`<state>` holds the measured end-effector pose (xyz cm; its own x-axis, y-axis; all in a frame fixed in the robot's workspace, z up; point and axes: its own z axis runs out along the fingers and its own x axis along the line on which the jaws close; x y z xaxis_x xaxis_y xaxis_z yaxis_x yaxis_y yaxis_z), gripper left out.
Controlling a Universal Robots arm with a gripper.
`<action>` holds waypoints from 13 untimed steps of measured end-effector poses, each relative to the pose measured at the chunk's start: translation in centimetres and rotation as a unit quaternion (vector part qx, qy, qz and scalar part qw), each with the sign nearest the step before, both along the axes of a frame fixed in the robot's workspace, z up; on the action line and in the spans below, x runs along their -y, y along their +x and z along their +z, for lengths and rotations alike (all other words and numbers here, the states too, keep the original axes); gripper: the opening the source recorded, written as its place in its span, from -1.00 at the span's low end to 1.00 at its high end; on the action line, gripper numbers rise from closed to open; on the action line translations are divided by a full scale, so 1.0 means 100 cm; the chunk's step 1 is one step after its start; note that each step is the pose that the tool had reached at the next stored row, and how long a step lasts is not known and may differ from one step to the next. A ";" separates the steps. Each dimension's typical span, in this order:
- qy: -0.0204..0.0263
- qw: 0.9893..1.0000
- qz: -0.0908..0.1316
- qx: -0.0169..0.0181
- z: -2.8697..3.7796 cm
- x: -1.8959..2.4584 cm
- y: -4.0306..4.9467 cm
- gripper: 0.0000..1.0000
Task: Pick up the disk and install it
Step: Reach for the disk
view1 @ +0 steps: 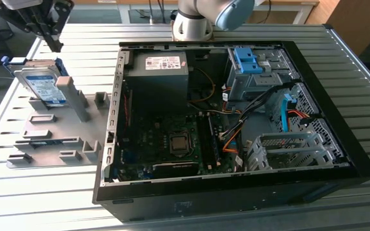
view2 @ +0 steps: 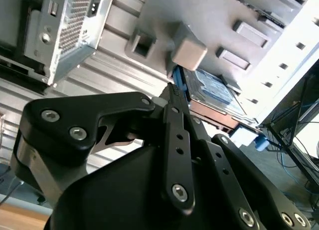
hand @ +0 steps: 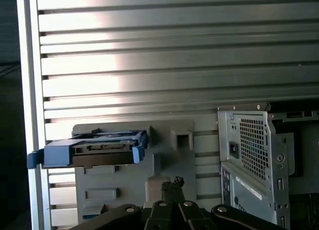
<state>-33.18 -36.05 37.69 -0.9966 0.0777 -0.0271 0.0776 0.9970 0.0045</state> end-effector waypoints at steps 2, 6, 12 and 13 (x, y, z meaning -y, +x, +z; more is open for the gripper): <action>0.000 1.000 0.000 0.000 -0.0005 -0.0006 -0.0090 -0.79; 0.000 1.000 0.000 0.000 -0.0017 -0.0027 -0.0274 -0.79; 0.000 1.000 0.000 0.000 -0.0032 -0.0191 -0.0453 -0.79; 0.000 1.000 0.000 0.000 -0.0035 -0.0198 -0.0497 -0.79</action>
<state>-38.15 -34.07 37.34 -0.9966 0.0777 -0.0271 0.0776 0.9970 0.0045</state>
